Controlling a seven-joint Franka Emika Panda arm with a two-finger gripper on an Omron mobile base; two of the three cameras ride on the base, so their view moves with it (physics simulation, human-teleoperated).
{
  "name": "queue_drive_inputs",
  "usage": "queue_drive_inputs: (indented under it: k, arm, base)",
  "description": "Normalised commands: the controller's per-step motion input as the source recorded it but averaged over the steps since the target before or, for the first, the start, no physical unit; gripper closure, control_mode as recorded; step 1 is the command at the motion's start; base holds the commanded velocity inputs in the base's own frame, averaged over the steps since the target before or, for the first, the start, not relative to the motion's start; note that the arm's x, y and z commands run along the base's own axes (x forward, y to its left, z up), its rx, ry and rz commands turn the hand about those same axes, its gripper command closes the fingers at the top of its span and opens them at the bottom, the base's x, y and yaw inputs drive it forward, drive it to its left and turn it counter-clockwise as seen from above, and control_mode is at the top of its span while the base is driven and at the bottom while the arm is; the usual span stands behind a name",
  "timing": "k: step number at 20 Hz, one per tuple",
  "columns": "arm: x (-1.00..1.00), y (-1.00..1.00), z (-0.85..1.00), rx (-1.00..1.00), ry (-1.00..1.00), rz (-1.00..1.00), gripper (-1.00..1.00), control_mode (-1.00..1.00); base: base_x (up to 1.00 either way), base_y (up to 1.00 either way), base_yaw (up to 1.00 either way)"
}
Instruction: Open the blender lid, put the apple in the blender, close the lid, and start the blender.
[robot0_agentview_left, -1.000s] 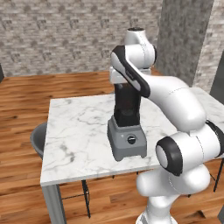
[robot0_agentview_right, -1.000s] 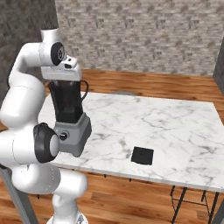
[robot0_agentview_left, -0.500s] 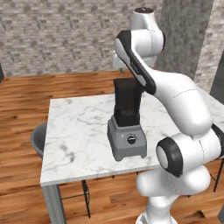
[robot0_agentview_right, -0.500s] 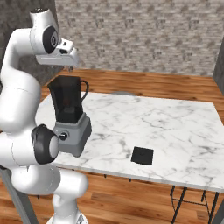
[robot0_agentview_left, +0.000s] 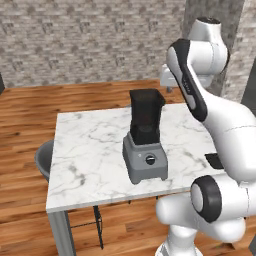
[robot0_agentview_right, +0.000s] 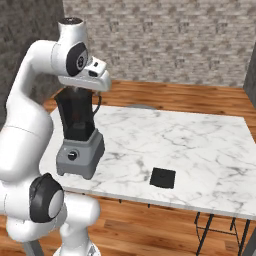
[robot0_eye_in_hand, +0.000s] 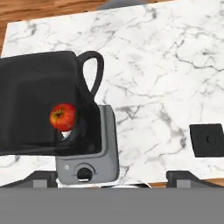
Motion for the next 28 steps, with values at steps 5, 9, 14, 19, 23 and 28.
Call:
queue_drive_inputs:
  k: [5, 9, 14, 19, 23, 28]
  arm:
    - [-0.52, -1.0, -1.0, 0.04, 0.0, -0.12, -1.0, -1.0]
    - [-0.18, -1.0, -1.0, 0.0, 0.04, -0.11, -1.0, -1.0]
    - [-0.02, -1.0, -1.0, -0.09, 0.07, -0.12, -1.0, -1.0]
    - [0.04, -0.9, -0.87, -0.14, 0.02, -0.01, -1.0, -1.0]
    - [0.31, -0.59, -0.72, -0.04, 0.03, 0.0, -1.0, -1.0]
    - [0.12, -0.15, -0.38, 0.0, 0.0, 0.01, -1.0, -1.0]
  base:
    - [0.0, 0.0, 0.0]
    - [0.0, 0.0, 0.0]
    - [0.0, 0.0, 0.0]
    - [0.0, 0.0, 0.0]
    - [0.0, 0.0, 0.0]
    - [0.0, 0.0, 0.0]
